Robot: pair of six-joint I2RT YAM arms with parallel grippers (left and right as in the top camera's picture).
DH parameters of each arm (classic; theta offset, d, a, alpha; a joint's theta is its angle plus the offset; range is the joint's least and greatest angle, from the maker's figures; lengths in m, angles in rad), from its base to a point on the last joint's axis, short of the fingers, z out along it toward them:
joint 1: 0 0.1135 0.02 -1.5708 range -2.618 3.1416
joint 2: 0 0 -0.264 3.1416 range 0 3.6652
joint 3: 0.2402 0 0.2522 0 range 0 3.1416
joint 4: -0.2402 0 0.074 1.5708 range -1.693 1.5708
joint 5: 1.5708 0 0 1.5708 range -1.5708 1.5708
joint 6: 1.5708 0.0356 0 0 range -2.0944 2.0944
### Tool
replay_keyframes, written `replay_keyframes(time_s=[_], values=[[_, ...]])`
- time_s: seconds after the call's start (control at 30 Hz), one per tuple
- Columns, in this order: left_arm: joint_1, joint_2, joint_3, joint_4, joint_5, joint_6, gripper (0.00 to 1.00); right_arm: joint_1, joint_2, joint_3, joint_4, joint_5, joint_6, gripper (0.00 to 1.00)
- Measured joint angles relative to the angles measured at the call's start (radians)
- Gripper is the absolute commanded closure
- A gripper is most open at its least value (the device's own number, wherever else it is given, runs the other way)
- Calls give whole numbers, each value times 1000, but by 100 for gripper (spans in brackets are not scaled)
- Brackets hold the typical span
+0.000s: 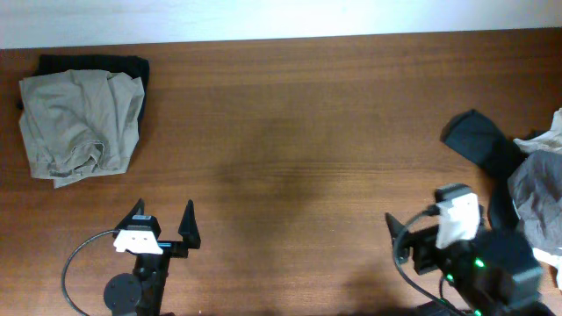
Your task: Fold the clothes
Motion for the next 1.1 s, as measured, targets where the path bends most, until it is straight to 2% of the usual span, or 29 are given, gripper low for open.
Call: replay_keyframes(time_s=[0.1,0.23,0.5,0.7,1.1], values=[[0,0,0,1,0,0,1,-32,-56,-176,219,2,-52,1],[0,0,0,1,-3,0,1,-95,-173,-378,394,-35,-77,2],[0,0,0,2,-7,-3,1,-166,-385,-660,541,-98,-85,2],[0,0,0,2,-7,-3,1,-166,-470,-768,584,-113,-84,2],[0,0,0,2,-7,-3,1,-166,-471,-771,595,-119,-84,1]])
